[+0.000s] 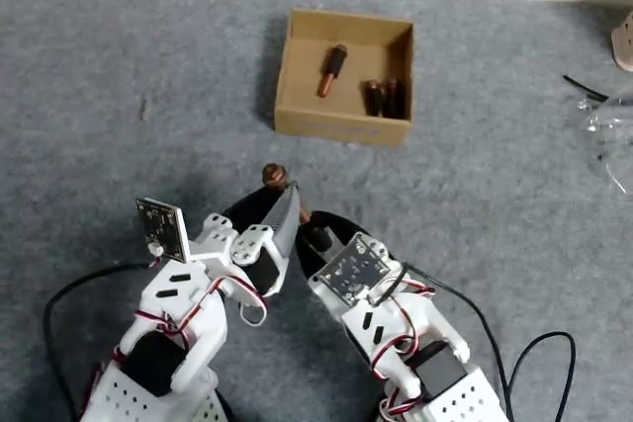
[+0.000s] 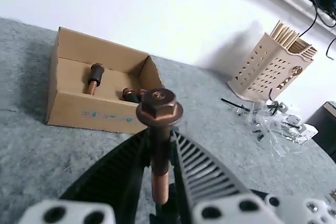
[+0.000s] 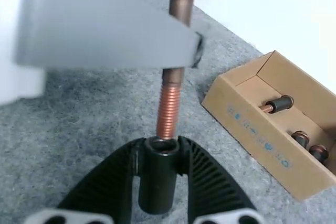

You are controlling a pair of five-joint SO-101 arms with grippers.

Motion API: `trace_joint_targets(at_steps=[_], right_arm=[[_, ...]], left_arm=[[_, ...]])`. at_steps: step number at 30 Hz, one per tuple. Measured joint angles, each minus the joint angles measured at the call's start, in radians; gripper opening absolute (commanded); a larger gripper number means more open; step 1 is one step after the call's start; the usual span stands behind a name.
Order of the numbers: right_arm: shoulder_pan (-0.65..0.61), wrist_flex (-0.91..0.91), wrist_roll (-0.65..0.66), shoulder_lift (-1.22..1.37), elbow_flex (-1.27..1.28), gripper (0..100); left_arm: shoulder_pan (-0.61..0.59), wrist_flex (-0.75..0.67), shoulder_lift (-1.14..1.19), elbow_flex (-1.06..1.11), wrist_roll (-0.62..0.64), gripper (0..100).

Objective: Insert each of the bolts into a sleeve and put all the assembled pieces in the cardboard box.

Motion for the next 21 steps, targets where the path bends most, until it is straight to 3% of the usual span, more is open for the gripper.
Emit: trace_joint_targets(at_steps=[8, 21], right_arm=[[0.008, -0.002, 0.000, -0.002, 0.000, 0.5], [0.014, -0.003, 0.000, -0.002, 0.000, 0.5]], left_arm=[[0.092, 0.046, 0.011, 0.005, -0.006, 1], [0.100, 0.051, 0.009, 0.003, -0.006, 1]])
